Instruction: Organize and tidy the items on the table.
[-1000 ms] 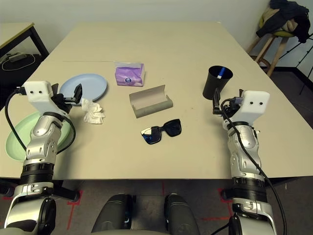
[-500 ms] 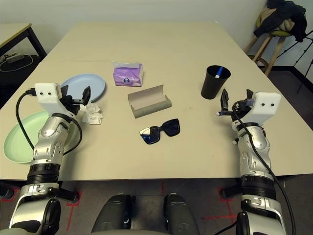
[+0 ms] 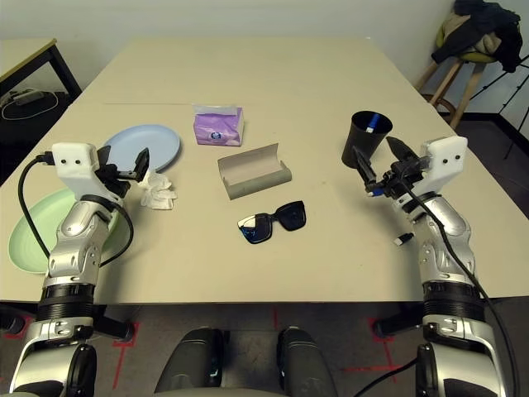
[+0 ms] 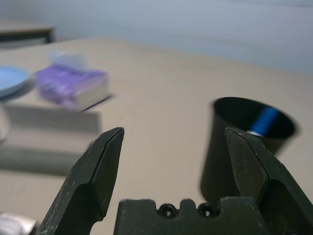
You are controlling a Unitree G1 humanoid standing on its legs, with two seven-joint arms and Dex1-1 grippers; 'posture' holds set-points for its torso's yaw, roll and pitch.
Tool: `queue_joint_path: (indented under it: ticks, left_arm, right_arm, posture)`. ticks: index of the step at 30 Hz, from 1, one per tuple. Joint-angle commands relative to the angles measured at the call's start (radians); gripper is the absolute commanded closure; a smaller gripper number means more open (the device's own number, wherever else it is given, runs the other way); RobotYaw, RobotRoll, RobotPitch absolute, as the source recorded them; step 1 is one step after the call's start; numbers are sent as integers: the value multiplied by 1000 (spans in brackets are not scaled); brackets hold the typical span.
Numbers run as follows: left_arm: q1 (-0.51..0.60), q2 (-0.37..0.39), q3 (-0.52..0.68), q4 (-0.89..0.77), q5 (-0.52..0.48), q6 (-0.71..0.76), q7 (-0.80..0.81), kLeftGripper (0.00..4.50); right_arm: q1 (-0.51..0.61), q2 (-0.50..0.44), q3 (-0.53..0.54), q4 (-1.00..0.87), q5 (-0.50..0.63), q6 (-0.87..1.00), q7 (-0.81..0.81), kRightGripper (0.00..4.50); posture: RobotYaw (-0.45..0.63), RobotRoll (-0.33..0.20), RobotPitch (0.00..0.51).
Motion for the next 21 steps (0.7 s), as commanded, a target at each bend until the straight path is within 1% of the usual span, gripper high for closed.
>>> queue_joint_path:
  ticks: [1, 4, 6, 9, 12, 16, 21]
  left_arm:
    - [14, 10, 1, -19, -5, 15, -14, 0]
    - [22, 15, -3, -29, -5, 21, -25, 0]
    - [33, 21, -4, -46, -12, 36, -43, 0]
    - [47, 29, -2, -72, -18, 55, -61, 0]
    - [53, 38, 2, -86, -14, 66, -70, 0]
    - [42, 52, 7, -81, -14, 71, -77, 0]
    - [36, 64, 9, -75, -10, 67, -80, 0]
  right_arm:
    - [19, -21, 40, -7, 1, -70, 126, 36]
    - [18, -32, 64, -5, 20, -75, 224, 36]
    - [15, -54, 99, -6, 10, -92, 309, 36]
    - [8, -64, 133, -14, 7, -115, 384, 36]
    - [6, -71, 163, -74, 47, -51, 451, 36]
    - [14, -109, 189, -144, 88, 71, 526, 36]
    - [17, -133, 193, -159, 98, 107, 576, 36]
  posture:
    - [168, 0, 42]
    - [177, 0, 44]
    - [179, 0, 47]
    - [176, 0, 49]
    - [178, 0, 49]
    - [190, 0, 50]
    - [194, 0, 50]
